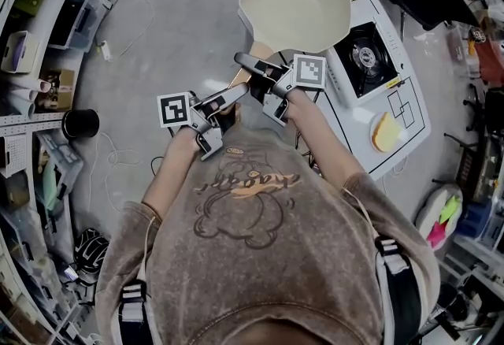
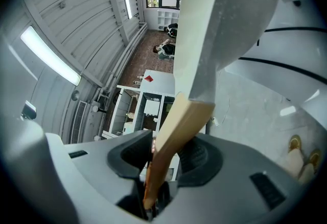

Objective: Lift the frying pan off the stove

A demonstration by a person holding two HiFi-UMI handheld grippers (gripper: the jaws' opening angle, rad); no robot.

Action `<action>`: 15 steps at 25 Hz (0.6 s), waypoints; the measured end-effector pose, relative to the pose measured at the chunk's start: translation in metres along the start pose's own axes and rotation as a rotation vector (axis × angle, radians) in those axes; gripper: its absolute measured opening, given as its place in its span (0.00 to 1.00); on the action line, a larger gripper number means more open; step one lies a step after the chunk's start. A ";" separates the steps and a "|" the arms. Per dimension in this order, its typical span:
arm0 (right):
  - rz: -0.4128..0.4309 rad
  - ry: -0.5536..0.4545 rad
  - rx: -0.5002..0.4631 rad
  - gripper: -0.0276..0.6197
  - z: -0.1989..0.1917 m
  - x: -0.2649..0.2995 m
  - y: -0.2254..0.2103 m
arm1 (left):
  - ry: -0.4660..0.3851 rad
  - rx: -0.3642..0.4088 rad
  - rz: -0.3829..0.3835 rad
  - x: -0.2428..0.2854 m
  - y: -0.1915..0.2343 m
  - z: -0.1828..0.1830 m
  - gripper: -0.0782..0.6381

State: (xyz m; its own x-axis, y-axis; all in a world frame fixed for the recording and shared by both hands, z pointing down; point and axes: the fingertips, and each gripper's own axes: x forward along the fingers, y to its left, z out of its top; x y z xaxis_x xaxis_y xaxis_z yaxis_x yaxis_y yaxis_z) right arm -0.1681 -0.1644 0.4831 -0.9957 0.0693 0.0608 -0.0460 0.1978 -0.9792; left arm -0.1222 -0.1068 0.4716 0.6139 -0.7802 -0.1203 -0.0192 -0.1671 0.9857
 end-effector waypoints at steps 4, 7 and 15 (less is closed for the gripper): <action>0.002 0.001 0.006 0.25 -0.001 0.001 -0.002 | -0.002 -0.001 0.003 0.000 0.003 0.000 0.27; 0.001 0.000 0.010 0.25 -0.001 0.000 -0.003 | 0.001 -0.005 0.002 0.000 0.004 -0.001 0.27; -0.010 -0.002 0.021 0.25 -0.001 0.000 -0.005 | 0.010 0.000 0.001 0.001 0.004 -0.001 0.27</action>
State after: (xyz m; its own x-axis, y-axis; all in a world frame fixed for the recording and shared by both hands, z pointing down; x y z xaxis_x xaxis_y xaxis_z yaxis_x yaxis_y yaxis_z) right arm -0.1674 -0.1640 0.4881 -0.9954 0.0656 0.0704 -0.0577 0.1783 -0.9823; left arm -0.1208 -0.1072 0.4761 0.6216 -0.7744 -0.1178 -0.0202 -0.1662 0.9859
